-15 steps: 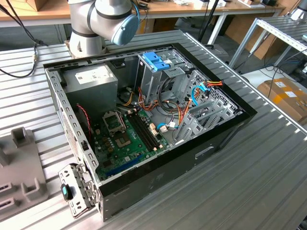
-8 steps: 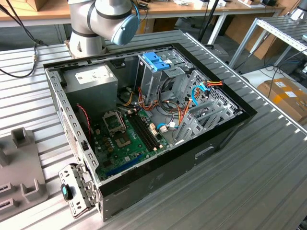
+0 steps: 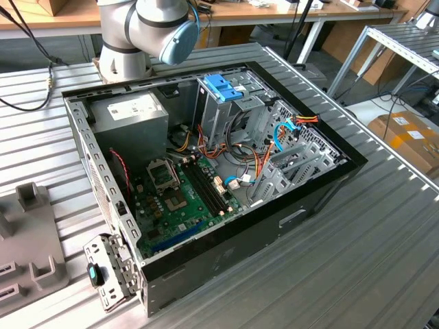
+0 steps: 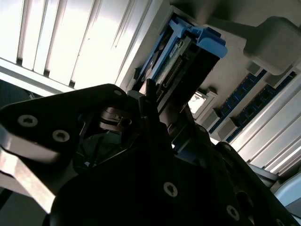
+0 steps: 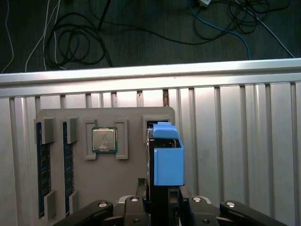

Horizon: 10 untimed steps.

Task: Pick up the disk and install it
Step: 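Pick up the disk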

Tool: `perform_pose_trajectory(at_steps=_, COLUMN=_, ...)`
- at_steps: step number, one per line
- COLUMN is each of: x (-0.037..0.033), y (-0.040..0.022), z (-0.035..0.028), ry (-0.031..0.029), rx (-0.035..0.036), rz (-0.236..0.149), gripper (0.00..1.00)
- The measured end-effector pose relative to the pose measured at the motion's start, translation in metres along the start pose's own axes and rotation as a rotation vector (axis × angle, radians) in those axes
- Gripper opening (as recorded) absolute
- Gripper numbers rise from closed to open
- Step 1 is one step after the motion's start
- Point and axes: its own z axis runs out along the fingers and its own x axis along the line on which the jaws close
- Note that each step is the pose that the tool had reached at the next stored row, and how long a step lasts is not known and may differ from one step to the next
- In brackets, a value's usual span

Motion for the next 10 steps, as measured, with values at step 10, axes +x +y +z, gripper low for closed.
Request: perform_pose_trajectory(at_steps=10, x=0.0000, y=0.0000, z=0.0007, ry=-0.0007, rx=0.0011, rz=-0.039, gripper=0.35)
